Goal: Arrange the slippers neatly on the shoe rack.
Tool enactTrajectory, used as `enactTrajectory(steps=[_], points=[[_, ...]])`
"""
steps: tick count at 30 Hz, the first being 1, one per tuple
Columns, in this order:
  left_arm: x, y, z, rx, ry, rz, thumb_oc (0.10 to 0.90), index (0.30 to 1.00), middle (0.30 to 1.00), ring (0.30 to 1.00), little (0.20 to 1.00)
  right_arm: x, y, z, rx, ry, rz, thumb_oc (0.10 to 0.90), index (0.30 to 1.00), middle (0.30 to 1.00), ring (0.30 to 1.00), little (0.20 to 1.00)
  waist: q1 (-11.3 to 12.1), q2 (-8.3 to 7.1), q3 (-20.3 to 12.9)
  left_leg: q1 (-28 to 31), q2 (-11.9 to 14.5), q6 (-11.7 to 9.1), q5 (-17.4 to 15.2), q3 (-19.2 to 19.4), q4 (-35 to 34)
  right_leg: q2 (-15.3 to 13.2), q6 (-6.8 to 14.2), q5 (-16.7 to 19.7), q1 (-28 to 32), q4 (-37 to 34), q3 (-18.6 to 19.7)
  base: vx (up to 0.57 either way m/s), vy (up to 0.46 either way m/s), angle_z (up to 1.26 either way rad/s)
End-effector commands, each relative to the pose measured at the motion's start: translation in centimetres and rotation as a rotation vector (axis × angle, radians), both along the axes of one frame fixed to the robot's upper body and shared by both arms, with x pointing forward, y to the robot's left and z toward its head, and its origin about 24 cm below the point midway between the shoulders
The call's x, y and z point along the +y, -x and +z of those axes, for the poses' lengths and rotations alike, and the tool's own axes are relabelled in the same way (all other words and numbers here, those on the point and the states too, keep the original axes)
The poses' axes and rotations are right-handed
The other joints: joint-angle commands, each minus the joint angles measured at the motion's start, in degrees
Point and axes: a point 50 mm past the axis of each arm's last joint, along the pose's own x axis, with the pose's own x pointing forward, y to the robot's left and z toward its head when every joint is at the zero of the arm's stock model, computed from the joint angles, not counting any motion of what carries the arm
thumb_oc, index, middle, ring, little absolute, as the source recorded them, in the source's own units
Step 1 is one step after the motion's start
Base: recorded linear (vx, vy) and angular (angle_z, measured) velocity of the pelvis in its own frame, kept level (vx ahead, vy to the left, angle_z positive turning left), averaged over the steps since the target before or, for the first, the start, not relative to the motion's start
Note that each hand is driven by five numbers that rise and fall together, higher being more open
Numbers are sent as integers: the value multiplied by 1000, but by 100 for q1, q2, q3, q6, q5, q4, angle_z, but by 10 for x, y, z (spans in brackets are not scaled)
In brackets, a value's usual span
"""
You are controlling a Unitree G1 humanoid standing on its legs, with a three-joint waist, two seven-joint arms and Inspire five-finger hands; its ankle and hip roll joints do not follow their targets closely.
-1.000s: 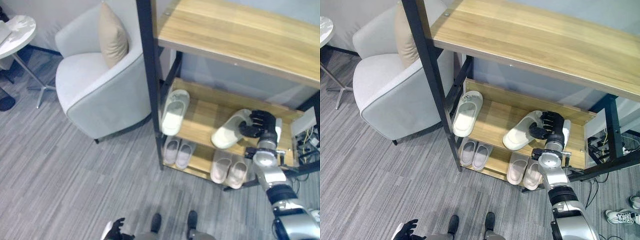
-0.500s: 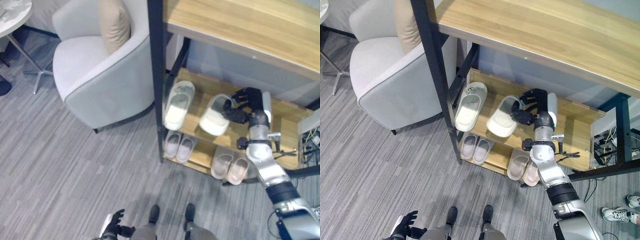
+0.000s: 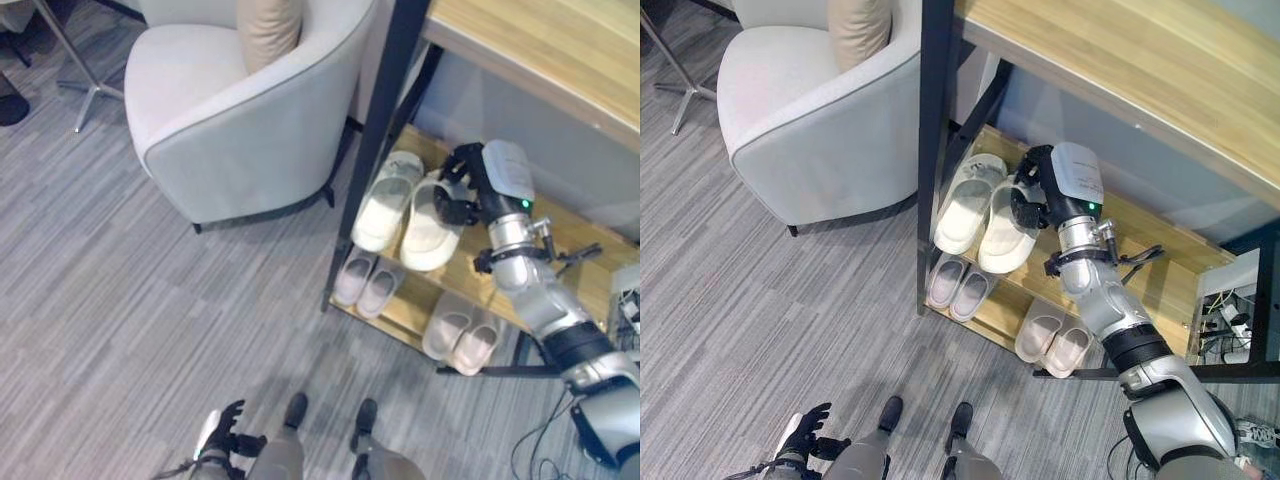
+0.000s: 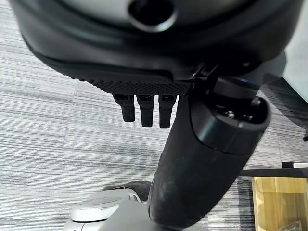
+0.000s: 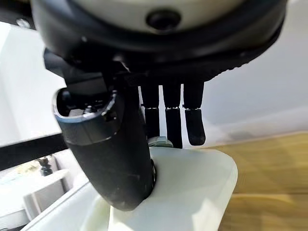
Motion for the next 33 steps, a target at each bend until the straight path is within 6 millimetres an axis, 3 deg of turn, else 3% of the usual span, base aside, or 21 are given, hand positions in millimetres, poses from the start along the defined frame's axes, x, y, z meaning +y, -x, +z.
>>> enactTrajectory(steps=[1,12,13,14,23,33], points=[[-6,0,-1,-8,-28,-61,800,900,900,900,900,-2,1,69,-316,-78,-16,400,300,300,300,300,51,158,-246,-134,210,-96,-275,121,-116,-89,334,-633,-58,457,79,0,0,0],[-8,0,-1,-13,-13,-82,800,900,900,900,900,-4,-11,71,-273,-79,-39,400,300,300,300,300,87,221,-269,-125,183,-95,-257,94,-157,-120,344,-620,-68,460,76,7,5,4],[-8,-1,0,-16,-22,-92,800,900,900,900,900,-4,-13,72,-260,-60,-48,420,331,331,331,331,88,227,-272,-122,181,-95,-256,102,-156,-123,346,-618,-72,465,83,0,0,0],[-10,-1,-1,-13,-28,-113,800,900,900,900,900,-3,-16,73,-250,-44,-57,800,900,900,900,900,80,235,-275,-118,180,-96,-260,117,-156,-127,348,-611,-74,467,90,0,0,0],[-14,7,-5,20,-32,-131,800,900,900,900,900,2,-18,67,-218,-27,-52,800,900,900,900,900,-21,302,-352,-27,180,-82,-320,151,-151,-128,334,-659,-9,499,127,0,0,0],[-11,21,-10,78,-27,-131,800,900,900,900,900,2,-16,54,-141,-124,-4,800,900,900,900,900,-123,330,-462,116,215,-80,-374,230,-154,-127,326,-672,64,500,178,2,-6,-4]])
